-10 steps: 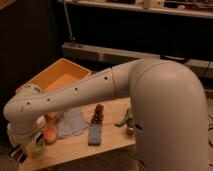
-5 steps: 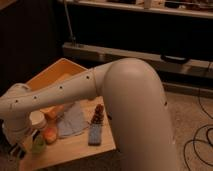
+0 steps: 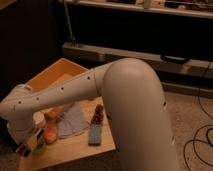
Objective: Place eraser in plastic cup
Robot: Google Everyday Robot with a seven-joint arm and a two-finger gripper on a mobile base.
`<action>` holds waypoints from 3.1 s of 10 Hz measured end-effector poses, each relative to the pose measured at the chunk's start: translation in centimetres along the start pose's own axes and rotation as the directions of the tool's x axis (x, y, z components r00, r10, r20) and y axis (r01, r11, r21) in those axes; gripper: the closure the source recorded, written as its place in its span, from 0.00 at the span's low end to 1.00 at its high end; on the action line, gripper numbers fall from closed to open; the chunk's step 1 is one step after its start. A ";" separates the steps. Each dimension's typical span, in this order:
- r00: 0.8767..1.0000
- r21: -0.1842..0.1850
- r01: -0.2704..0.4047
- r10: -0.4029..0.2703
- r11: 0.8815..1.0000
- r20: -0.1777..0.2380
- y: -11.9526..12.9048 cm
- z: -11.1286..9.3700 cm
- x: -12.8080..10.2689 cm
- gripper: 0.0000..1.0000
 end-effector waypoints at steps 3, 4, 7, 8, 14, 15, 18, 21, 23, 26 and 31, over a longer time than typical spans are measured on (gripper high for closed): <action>1.000 -0.019 -0.015 0.015 1.000 -0.012 0.0 1.3 0.1 1.00; 1.000 -0.035 -0.010 0.009 0.999 -0.014 -0.2 1.7 -0.1 1.00; 0.999 -0.089 -0.010 0.006 0.996 -0.045 -0.5 2.6 -0.5 1.00; 0.998 -0.100 -0.018 0.013 0.995 -0.055 -0.5 2.7 -0.6 1.00; 0.998 -0.129 -0.026 0.020 0.991 -0.053 -0.5 3.6 -0.5 0.98; 0.998 -0.130 -0.045 0.038 0.991 -0.055 -0.4 3.7 -0.4 0.92; 0.995 -0.144 -0.077 0.067 0.987 -0.072 -0.1 3.6 -0.2 0.63; 0.994 -0.162 -0.085 0.073 0.983 -0.078 0.4 3.9 -0.1 0.32; 0.994 -0.162 -0.083 0.069 0.983 -0.085 0.3 4.1 -0.1 0.20; 0.992 -0.162 -0.080 0.064 0.983 -0.104 0.0 4.1 -0.1 0.20; 0.990 -0.154 -0.109 0.094 0.982 -0.106 0.5 3.7 0.2 0.20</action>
